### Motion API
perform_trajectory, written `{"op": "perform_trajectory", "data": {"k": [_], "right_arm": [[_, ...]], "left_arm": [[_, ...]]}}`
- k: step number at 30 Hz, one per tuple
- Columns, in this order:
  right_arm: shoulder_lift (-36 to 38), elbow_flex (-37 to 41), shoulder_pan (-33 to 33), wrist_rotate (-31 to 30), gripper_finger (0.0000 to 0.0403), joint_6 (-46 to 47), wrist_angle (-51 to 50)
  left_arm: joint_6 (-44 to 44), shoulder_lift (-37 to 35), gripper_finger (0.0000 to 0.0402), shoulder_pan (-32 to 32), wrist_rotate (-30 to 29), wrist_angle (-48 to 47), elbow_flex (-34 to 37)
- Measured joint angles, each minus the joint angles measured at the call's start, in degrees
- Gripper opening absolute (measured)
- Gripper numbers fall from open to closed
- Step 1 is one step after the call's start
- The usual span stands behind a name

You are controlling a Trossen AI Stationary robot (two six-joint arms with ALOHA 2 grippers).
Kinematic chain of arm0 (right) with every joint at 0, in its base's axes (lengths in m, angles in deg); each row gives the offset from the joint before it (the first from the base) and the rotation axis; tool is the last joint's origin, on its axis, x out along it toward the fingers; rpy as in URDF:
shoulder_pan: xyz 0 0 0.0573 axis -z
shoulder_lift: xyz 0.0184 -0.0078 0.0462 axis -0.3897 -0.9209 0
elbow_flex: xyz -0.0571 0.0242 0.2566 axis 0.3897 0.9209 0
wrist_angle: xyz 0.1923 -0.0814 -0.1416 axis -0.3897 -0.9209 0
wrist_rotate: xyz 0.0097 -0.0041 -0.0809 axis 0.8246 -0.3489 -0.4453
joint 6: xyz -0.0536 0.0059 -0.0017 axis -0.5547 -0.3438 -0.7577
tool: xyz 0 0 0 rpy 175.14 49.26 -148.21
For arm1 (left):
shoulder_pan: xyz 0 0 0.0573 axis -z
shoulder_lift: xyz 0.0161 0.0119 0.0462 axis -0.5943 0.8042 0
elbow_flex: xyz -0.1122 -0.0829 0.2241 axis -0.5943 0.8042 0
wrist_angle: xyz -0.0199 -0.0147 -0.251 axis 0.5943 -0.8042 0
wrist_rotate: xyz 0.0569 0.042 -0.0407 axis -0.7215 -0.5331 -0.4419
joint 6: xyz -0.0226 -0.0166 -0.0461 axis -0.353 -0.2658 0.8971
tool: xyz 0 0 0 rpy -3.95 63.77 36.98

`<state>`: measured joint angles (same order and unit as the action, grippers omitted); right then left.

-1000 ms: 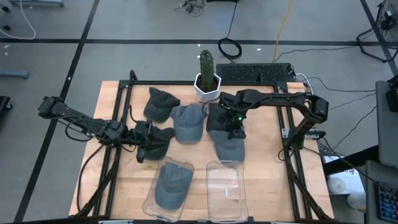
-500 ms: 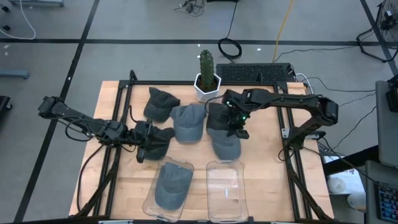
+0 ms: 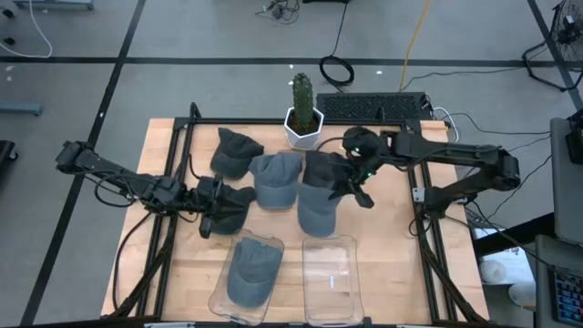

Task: Pick & Place hat
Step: Put the bottom gray cap into the left transparent bin

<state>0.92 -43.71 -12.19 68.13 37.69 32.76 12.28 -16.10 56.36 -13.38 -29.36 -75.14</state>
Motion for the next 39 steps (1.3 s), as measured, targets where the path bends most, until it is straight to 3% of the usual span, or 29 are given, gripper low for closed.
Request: {"op": "perform_trajectory", "data": {"k": [12, 17, 22, 27, 33, 35, 39], "right_arm": [[0.05, 0.0, -4.66, -9.81, 0.0, -3.76, 11.92], [-0.51, 0.0, -4.61, -10.79, 0.0, -4.82, 14.93], [-1.11, 0.07, -4.61, -10.84, 0.0, -6.3, 16.22], [-1.38, 0.07, -4.61, -10.89, 0.0, -6.82, 17.8], [-1.36, 0.07, -4.61, -10.78, 0.0, -6.43, 17.69], [-1.36, 0.07, -4.68, -10.57, 0.0, -6.22, 17.29], [-1.36, 0.92, -5.54, -10.5, 0.0, -5.48, 17.96]], "left_arm": [[4.22, -0.01, 0.0077, 0.04, -1.42, 1.09, 0.0], [5.57, 0.01, 0.0077, 0.04, -2.18, 0.99, 0.0], [17.05, 2.95, 0.0079, -1.79, -4.77, 4.81, 0.0], [18.98, 9.37, 0.0114, -4.1, -5.97, 10.14, 0.0], [16.65, 16.09, 0.0186, -6.5, -5.84, 19.18, 0.02], [14.59, 15.75, 0.0205, -8.0, -3.23, 20.17, 0.02], [17.93, 14.15, 0.0227, -13.74, 11.14, 18.9, -0.9]]}}
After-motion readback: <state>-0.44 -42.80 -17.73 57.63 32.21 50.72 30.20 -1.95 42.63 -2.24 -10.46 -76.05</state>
